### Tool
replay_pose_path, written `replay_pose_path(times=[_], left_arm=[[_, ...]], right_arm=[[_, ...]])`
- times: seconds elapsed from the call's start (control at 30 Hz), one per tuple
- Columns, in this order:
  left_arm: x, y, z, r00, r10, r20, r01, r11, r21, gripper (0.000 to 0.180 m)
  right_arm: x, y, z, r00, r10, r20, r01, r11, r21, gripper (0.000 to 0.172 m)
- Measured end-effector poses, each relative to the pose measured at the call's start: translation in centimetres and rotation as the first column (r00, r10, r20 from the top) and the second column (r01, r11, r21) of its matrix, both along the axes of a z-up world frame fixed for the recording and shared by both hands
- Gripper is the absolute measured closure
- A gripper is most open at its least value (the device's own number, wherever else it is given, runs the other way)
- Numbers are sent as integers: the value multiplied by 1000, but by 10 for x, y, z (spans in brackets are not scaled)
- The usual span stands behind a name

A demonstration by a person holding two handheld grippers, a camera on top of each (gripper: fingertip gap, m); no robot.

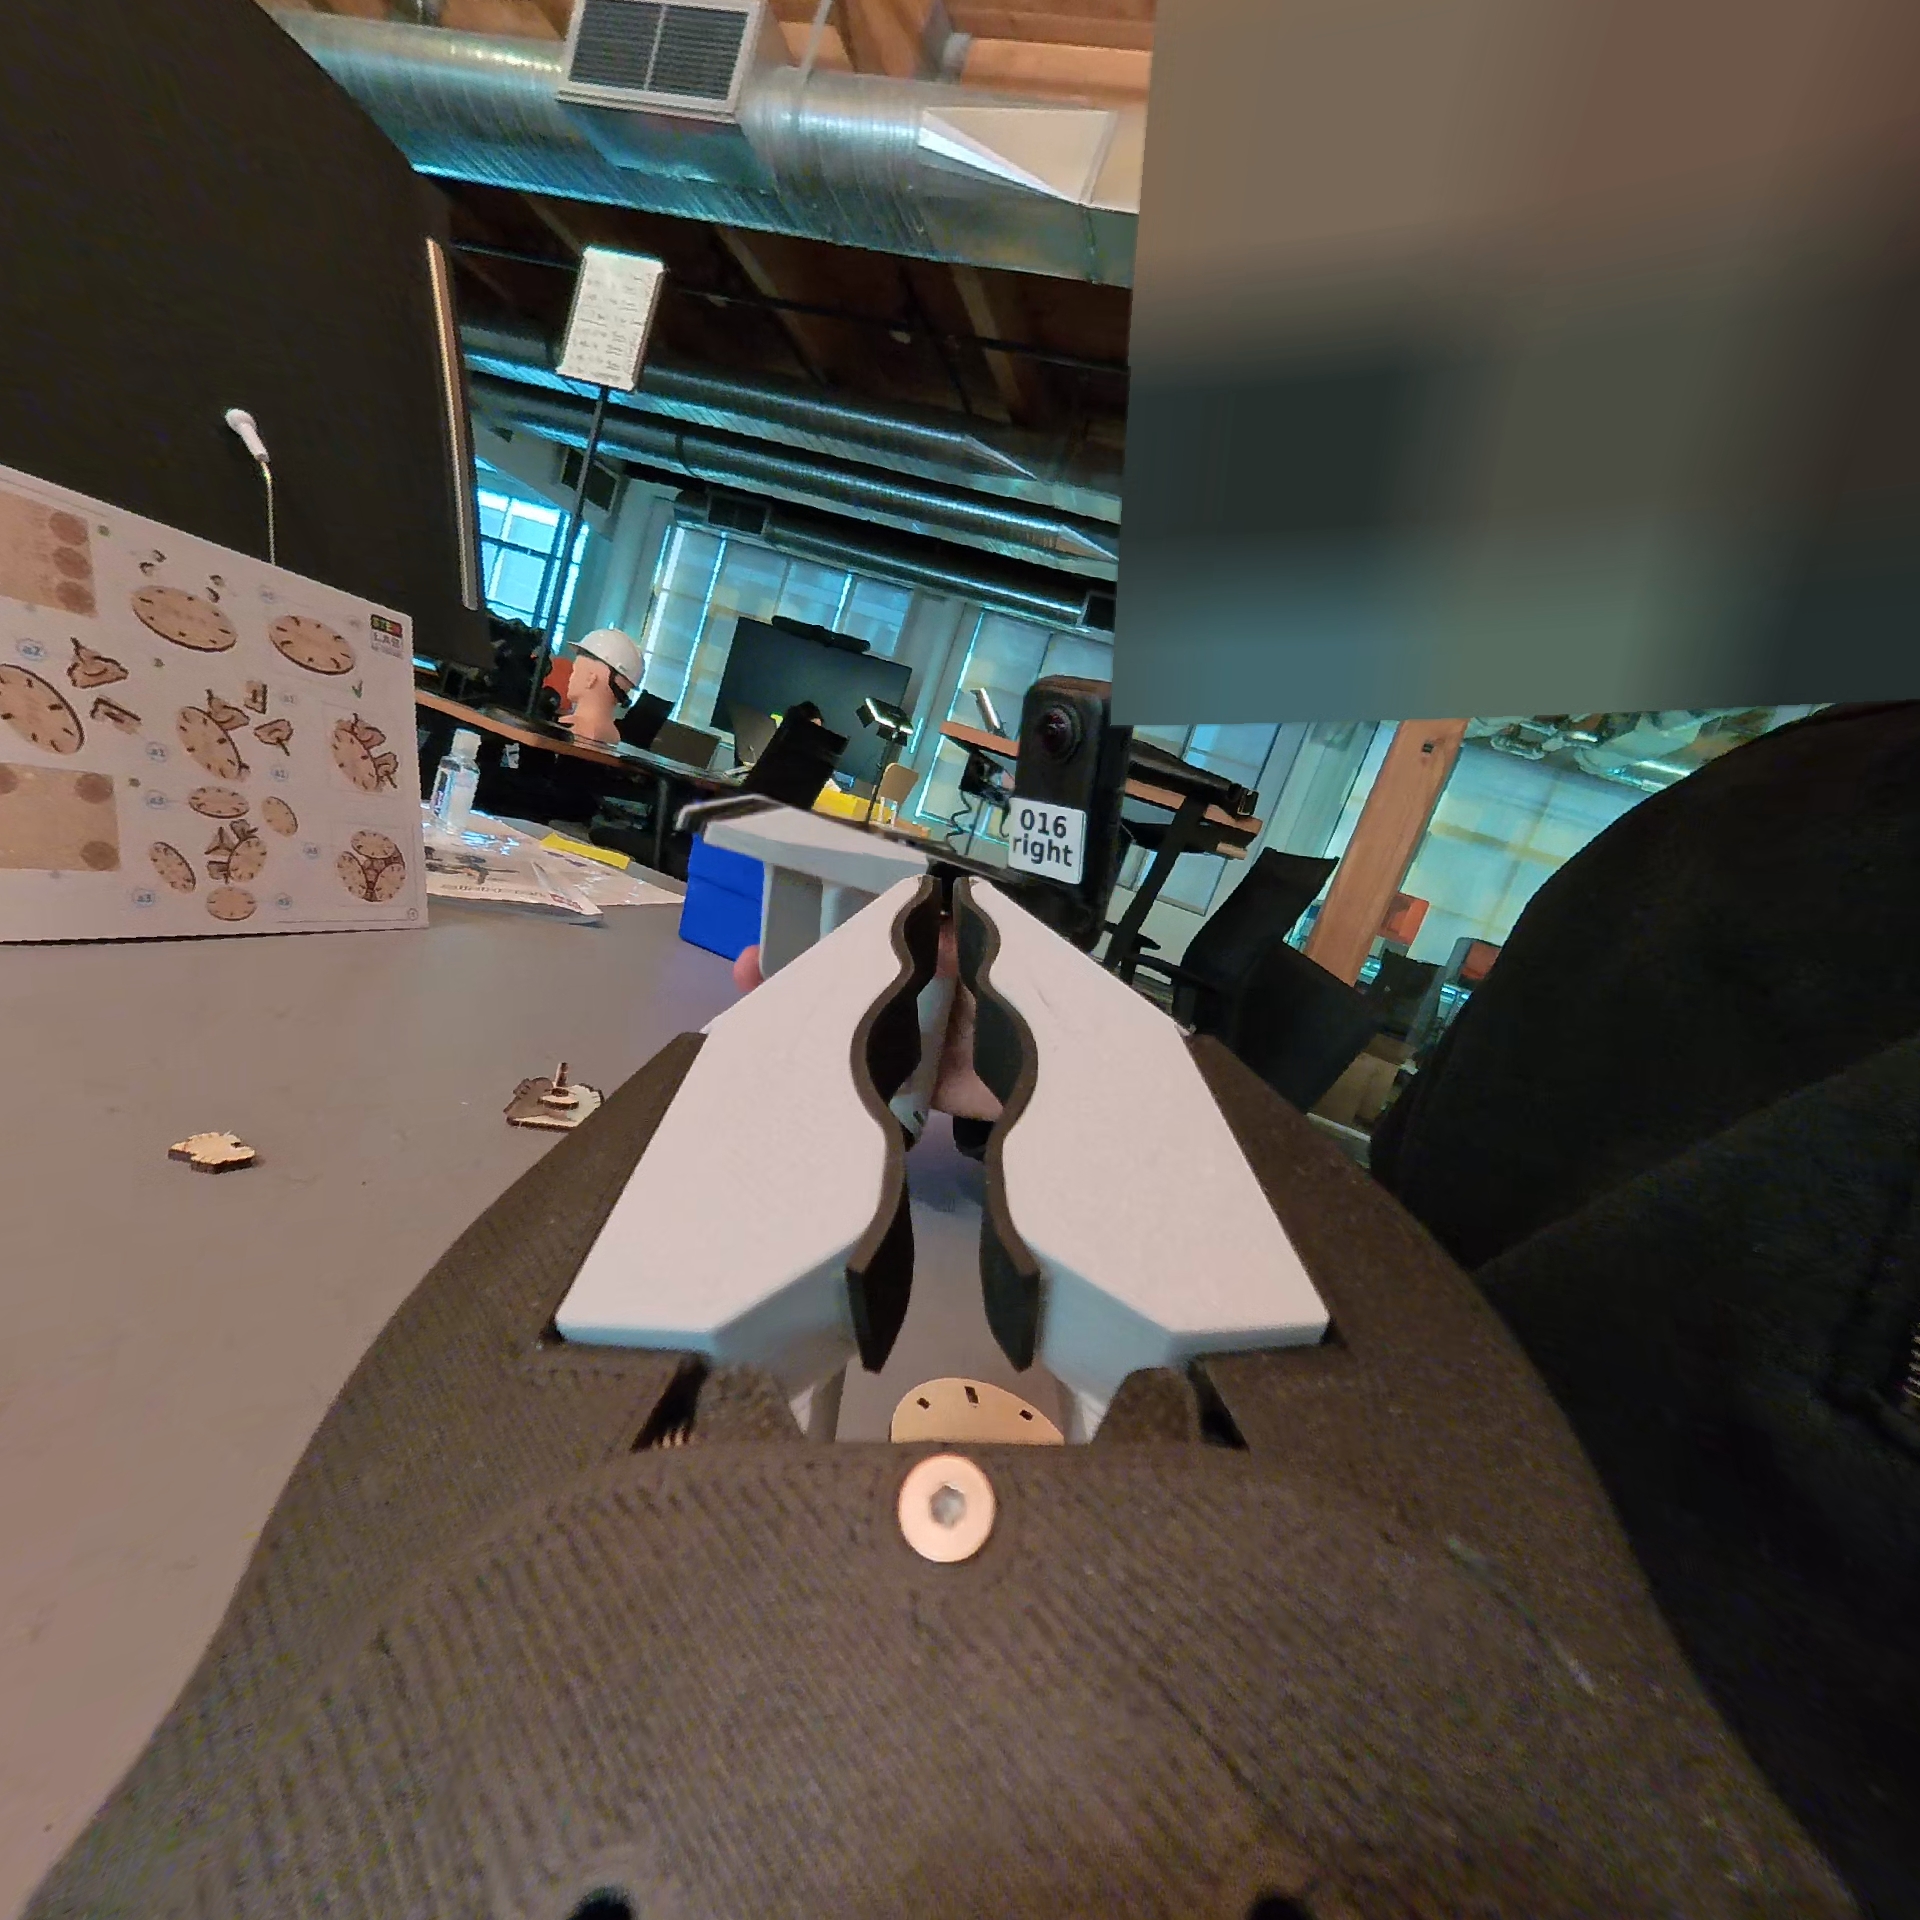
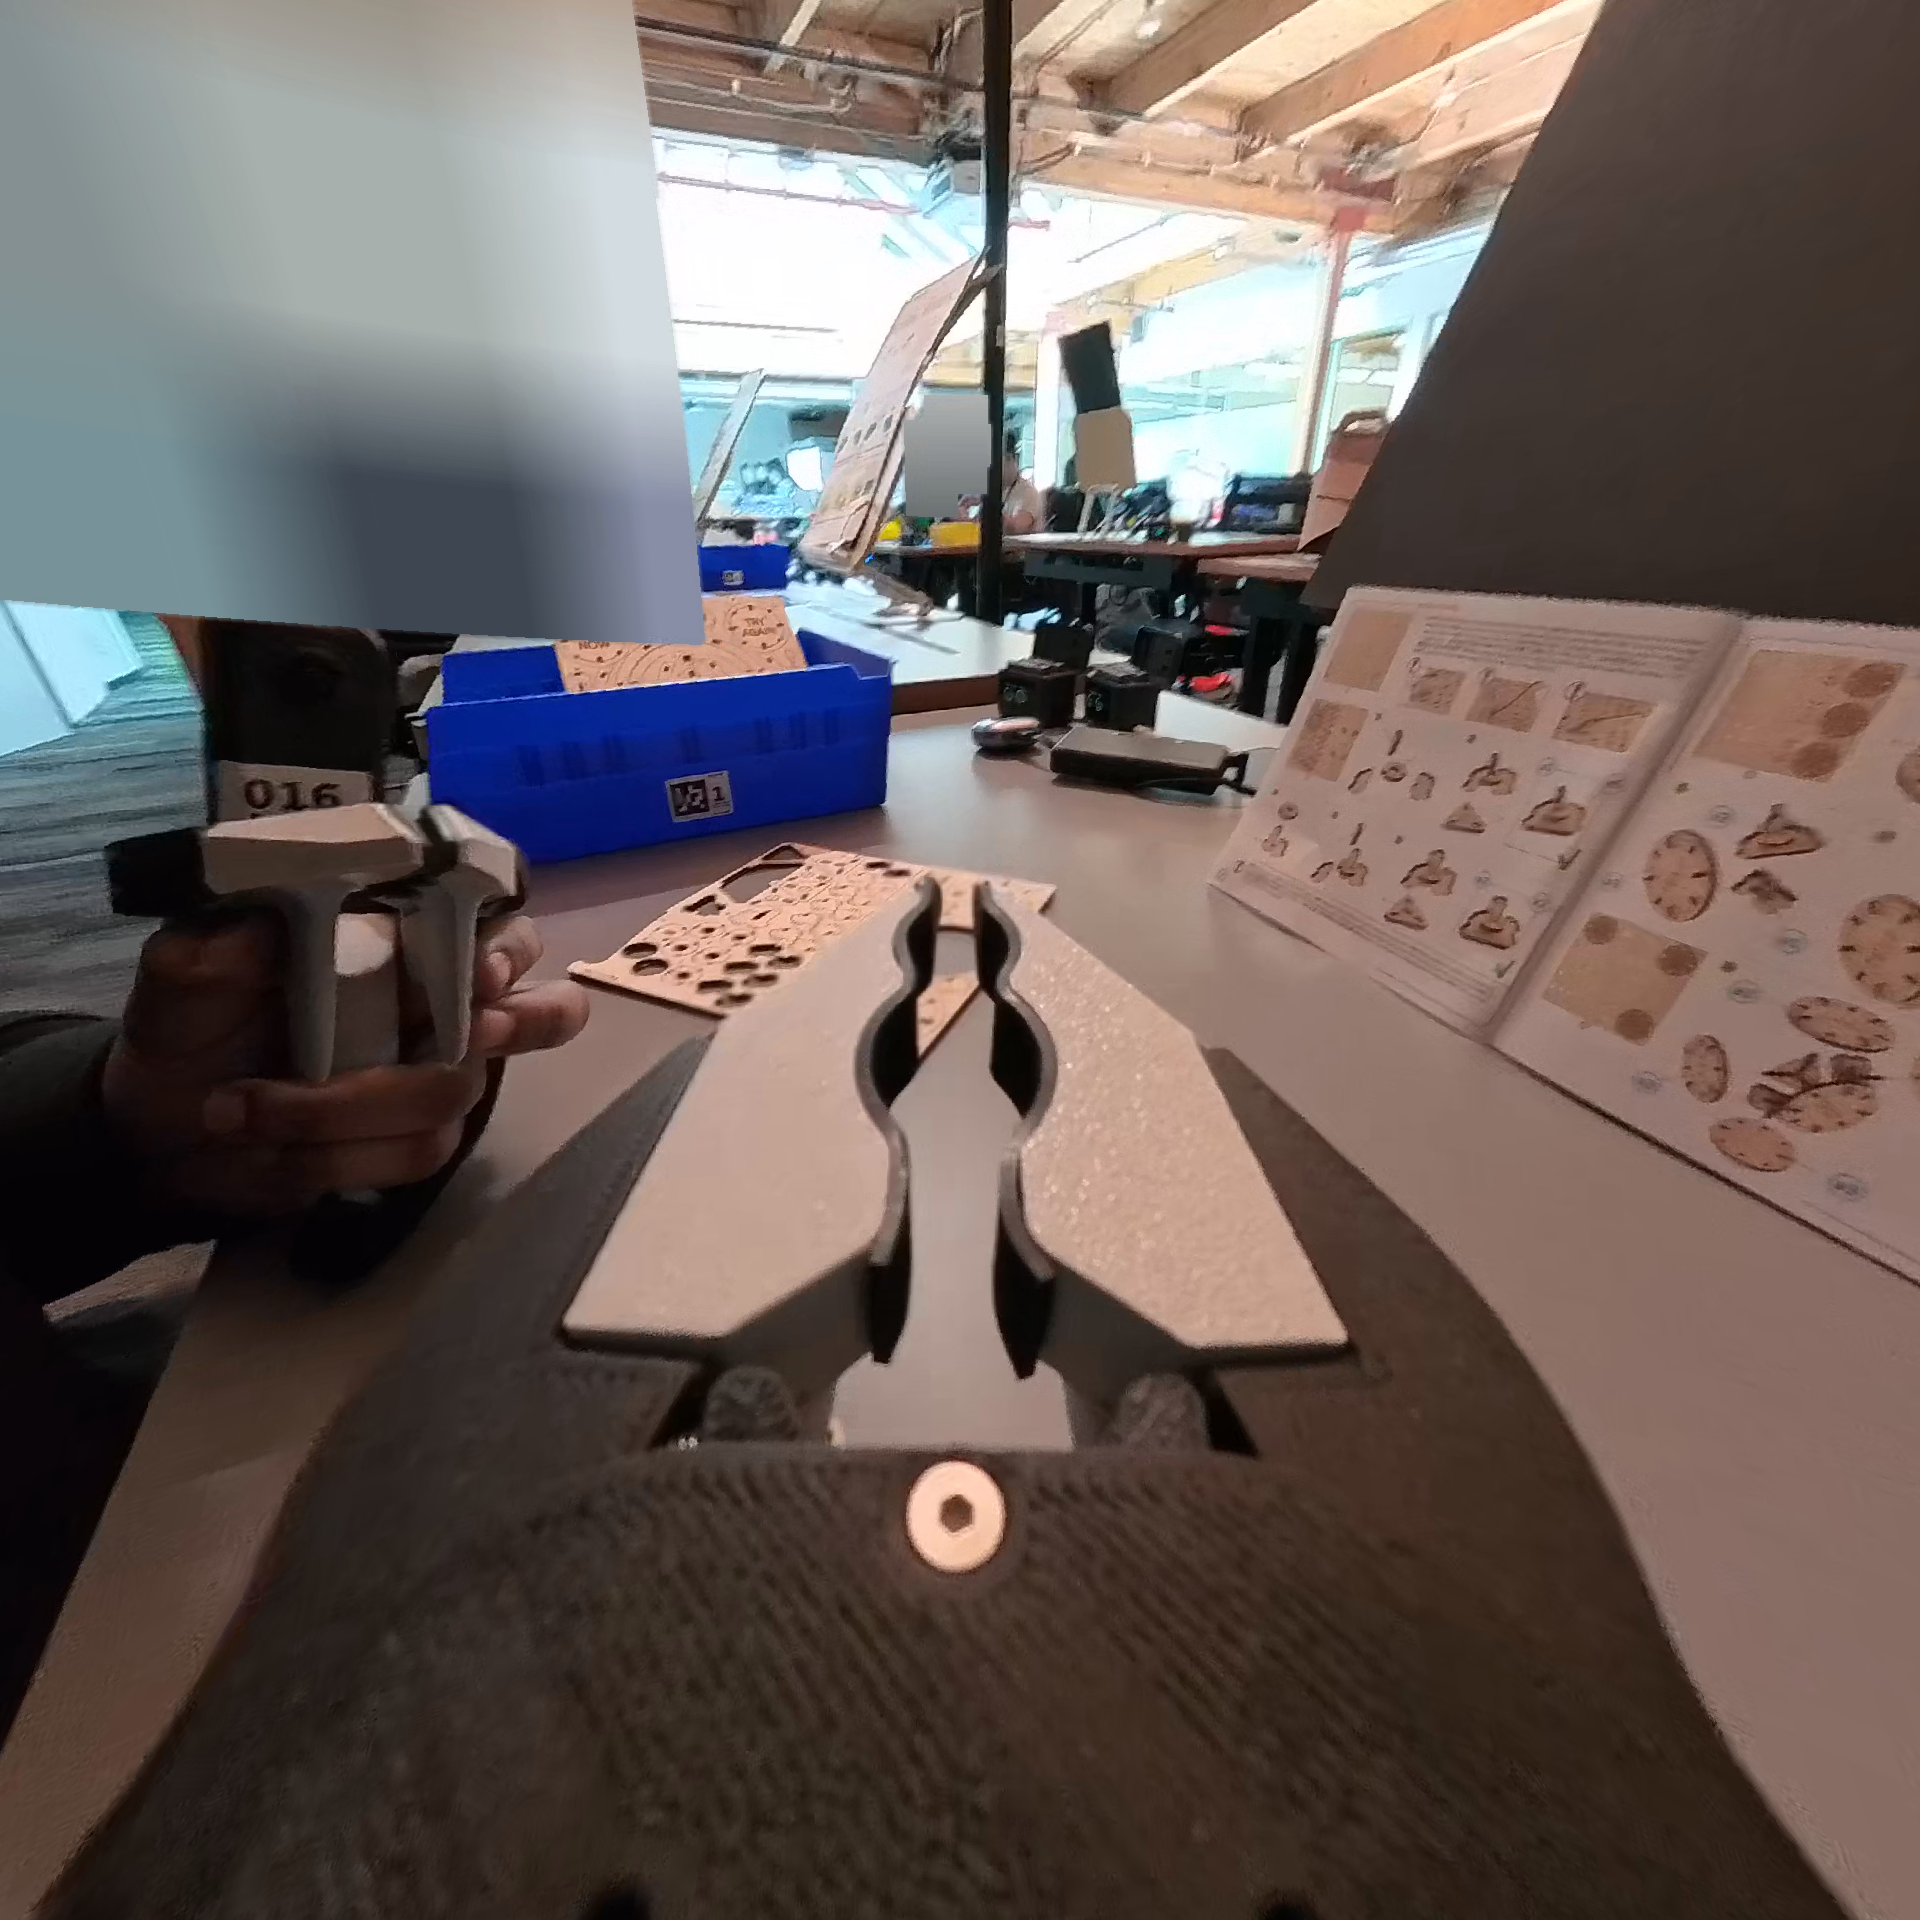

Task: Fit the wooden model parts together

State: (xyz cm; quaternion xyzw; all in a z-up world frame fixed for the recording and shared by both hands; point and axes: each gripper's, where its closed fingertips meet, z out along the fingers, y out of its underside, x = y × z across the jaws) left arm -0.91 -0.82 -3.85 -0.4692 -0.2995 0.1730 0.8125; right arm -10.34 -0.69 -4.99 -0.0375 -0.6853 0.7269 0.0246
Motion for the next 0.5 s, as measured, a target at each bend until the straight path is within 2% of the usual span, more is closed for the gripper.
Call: replay_pose_path(times=[0.13,0.17,0.23,0.3,0.37,0.43,0.5], left_arm=[[-2,-8,0,1000,26,7,-26,999,-39,180],[-4,-19,1,997,74,10,-73,995,-74,180],[-13,-57,2,969,247,16,-241,956,-168,180],[-22,-113,-9,883,468,44,-432,845,-317,180],[-22,-175,-28,742,667,63,-555,666,-499,180],[-14,-224,-46,616,787,36,-590,490,-641,180],[-4,-253,-52,524,851,-39,-639,363,-679,180]], right_arm=[[21,-14,-19,991,123,43,-127,987,100,143],[24,-18,-23,988,142,59,-148,982,120,139],[28,-27,-32,982,157,107,-172,974,146,132],[35,-40,-36,972,183,145,-205,966,158,128],[42,-58,-34,963,206,176,-233,960,153,128],[50,-79,-32,947,234,218,-272,949,160,132],[58,-102,-35,931,262,255,-318,924,211,149]])
